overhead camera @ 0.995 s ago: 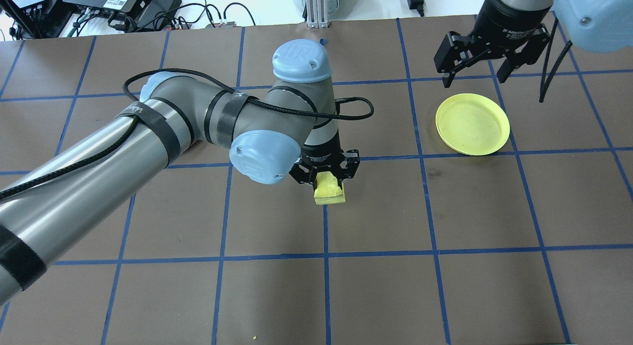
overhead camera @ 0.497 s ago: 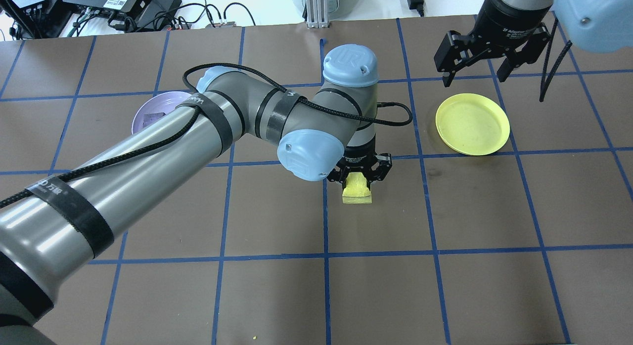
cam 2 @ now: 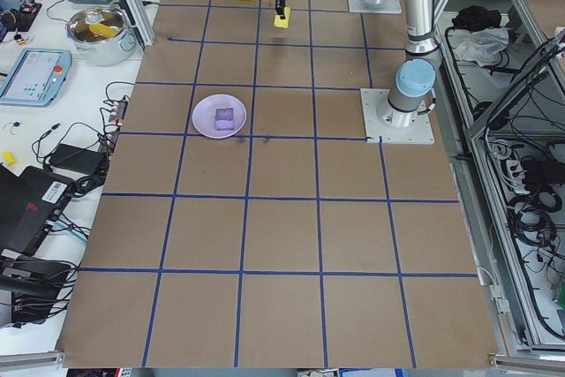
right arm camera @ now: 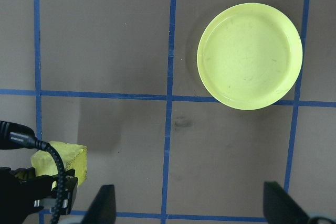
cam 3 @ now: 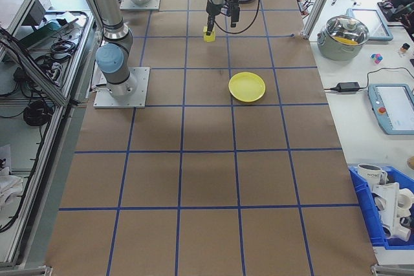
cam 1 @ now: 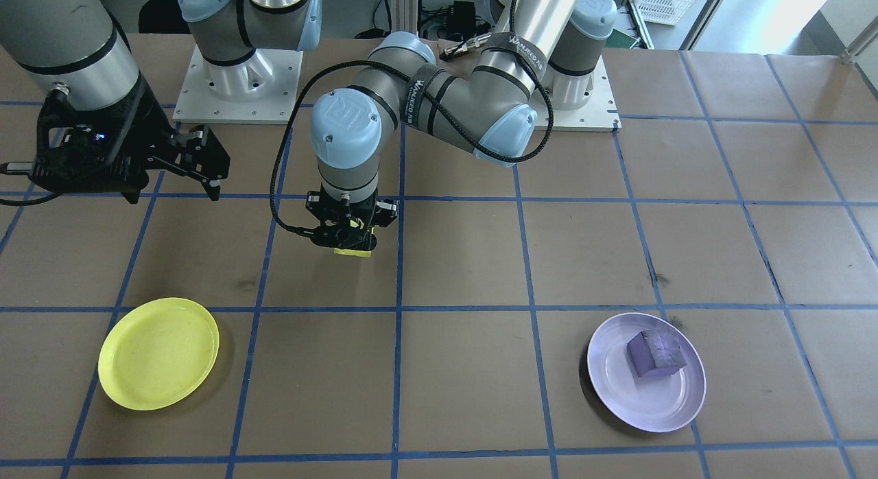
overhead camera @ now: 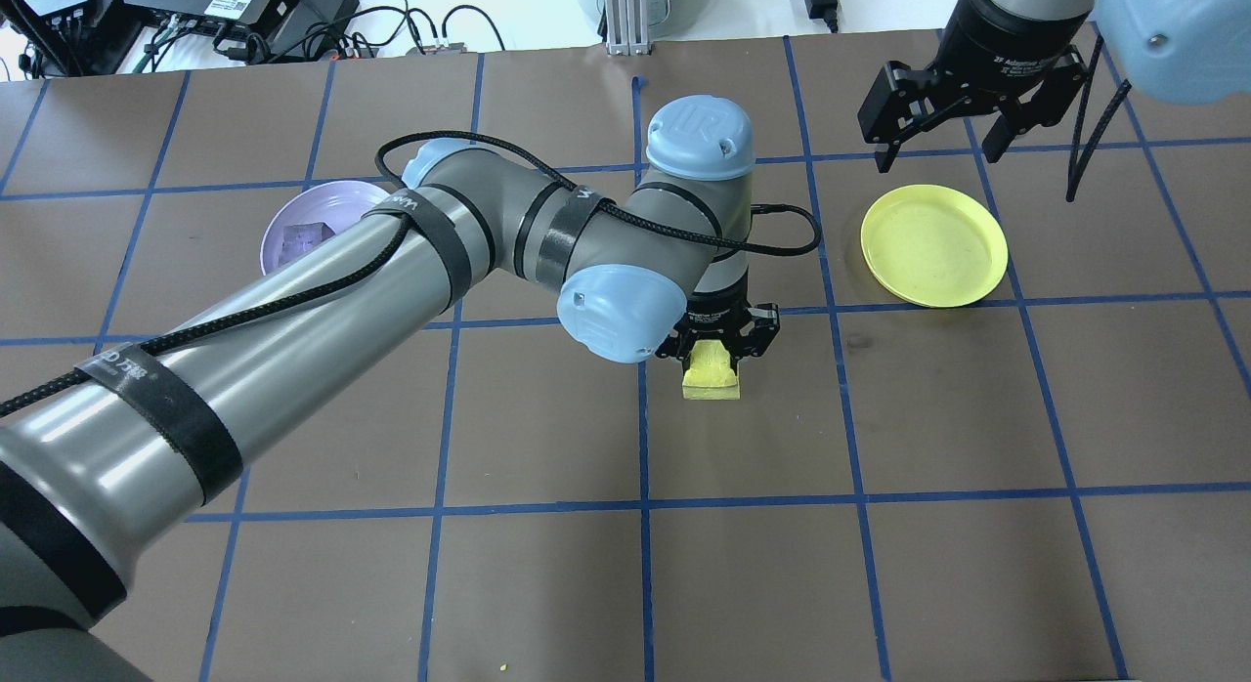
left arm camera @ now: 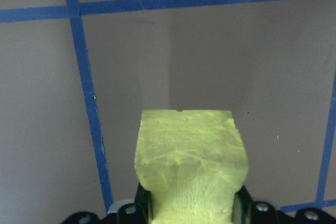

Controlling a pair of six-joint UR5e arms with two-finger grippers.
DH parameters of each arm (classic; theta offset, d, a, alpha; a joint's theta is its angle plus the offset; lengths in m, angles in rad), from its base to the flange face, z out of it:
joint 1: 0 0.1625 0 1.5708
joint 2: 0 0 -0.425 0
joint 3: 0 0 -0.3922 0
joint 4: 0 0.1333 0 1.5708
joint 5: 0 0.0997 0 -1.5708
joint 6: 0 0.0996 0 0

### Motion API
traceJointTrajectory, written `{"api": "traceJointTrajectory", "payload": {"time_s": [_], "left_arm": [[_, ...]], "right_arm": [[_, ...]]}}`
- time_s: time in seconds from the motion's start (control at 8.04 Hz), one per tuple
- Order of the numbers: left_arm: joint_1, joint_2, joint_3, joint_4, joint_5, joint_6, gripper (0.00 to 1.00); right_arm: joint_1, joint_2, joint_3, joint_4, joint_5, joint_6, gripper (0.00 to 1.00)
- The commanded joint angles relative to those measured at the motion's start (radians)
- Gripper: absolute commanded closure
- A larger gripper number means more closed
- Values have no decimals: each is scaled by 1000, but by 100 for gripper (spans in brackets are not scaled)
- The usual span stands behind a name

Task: Sort blocks by color into plates

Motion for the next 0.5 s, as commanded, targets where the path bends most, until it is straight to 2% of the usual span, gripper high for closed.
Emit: {"api": "traceJointTrajectory", "payload": {"time_s": [0.0, 0.25, 0.37], "left_arm": [[1, -11, -14, 44, 1, 0, 100], [1, -17, -40, 49, 31, 1, 100], [1, -23, -46, 65, 30, 0, 100]], "right_arm": [[-2, 0, 0, -1, -1, -16, 0], [-2, 0, -2, -1, 1, -35, 0], [-2, 0, -2, -3, 1, -35, 0]]}}
